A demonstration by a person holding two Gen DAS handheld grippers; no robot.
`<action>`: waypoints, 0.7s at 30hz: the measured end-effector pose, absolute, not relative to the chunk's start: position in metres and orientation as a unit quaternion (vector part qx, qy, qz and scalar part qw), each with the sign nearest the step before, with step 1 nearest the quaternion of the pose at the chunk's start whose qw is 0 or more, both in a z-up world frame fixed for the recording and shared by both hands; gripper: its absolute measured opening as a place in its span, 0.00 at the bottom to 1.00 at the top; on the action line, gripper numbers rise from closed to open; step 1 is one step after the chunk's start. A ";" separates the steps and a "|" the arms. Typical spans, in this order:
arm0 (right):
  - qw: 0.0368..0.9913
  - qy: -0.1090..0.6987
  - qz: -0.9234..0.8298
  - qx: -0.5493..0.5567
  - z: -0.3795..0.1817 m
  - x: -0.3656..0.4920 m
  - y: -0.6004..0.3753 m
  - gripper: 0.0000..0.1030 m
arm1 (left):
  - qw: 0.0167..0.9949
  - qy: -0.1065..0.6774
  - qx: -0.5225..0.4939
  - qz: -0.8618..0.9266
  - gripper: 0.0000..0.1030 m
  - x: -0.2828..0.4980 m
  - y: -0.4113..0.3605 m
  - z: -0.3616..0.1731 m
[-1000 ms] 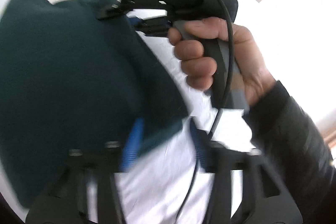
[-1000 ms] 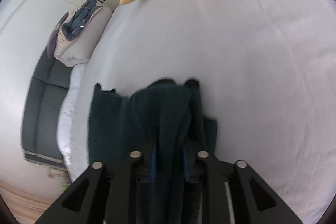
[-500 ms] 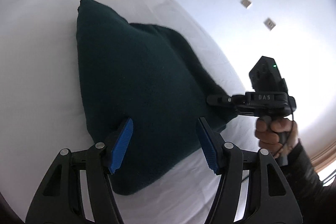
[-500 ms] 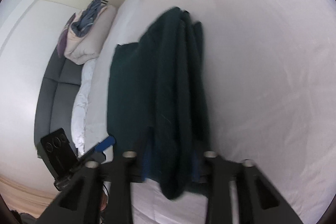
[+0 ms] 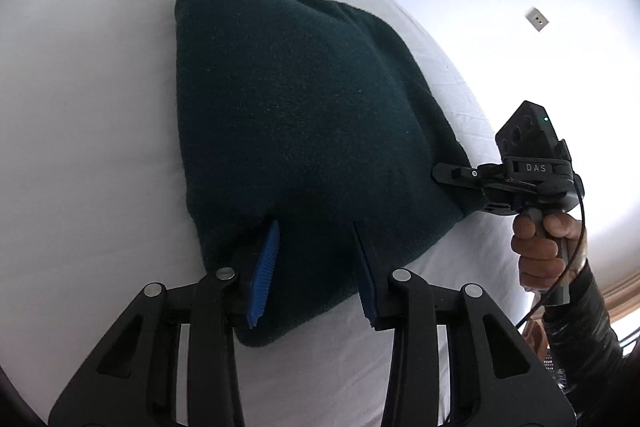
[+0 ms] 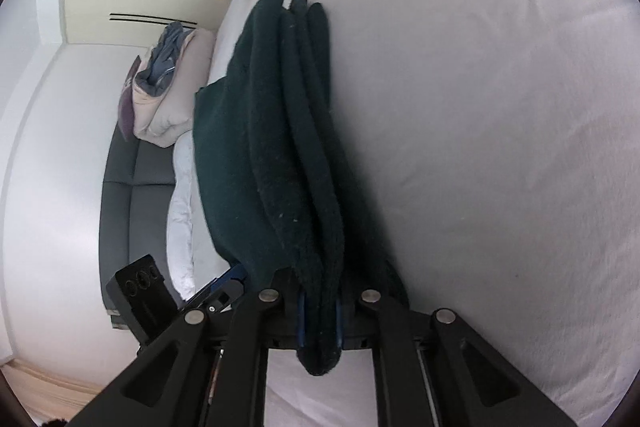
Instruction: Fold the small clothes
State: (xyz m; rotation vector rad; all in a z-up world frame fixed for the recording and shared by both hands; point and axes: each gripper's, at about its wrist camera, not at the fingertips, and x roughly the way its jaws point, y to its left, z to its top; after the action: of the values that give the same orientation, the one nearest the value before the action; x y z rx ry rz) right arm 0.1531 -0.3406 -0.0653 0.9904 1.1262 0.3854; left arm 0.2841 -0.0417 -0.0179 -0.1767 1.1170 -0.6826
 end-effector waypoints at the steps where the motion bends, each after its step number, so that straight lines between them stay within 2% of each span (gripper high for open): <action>1: 0.719 0.507 0.174 0.443 -0.060 0.151 -0.341 0.14 | 0.792 0.517 -0.078 -0.315 0.34 0.286 -0.030 -0.016; 3: 0.739 0.501 0.156 0.424 -0.043 0.146 -0.345 0.24 | 0.805 0.504 -0.061 -0.308 0.39 0.285 -0.022 -0.006; 5: 0.771 0.488 0.124 0.391 -0.021 0.139 -0.353 0.38 | 0.817 0.484 -0.059 -0.309 0.45 0.270 -0.024 0.010; 9: 0.806 0.447 0.128 0.367 0.019 0.144 -0.352 0.38 | 0.834 0.457 -0.056 -0.304 0.45 0.300 -0.025 0.035; 12: 0.803 0.439 0.189 0.357 0.030 0.172 -0.328 0.38 | 0.830 0.462 -0.074 -0.304 0.45 0.333 -0.038 0.027; 18: 0.781 0.471 0.195 0.360 -0.006 0.246 -0.298 0.38 | 0.817 0.501 -0.049 -0.283 0.45 0.386 -0.053 -0.009; 19: 0.784 0.480 0.177 0.353 -0.016 0.253 -0.299 0.29 | 0.818 0.498 -0.049 -0.283 0.45 0.388 -0.053 -0.012; 20: 0.781 0.483 0.167 0.359 -0.028 0.260 -0.304 0.15 | 0.820 0.496 -0.047 -0.282 0.45 0.389 -0.052 -0.016; 21: 0.777 0.481 0.164 0.370 -0.036 0.263 -0.306 0.08 | 0.821 0.495 -0.046 -0.282 0.45 0.389 -0.051 -0.018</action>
State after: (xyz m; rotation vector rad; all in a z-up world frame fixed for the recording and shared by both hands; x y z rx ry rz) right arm 0.2625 -0.3060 -0.0359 0.7999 1.0413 0.3558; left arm 0.3885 -0.0515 -0.0180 -0.0975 1.0528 -0.6004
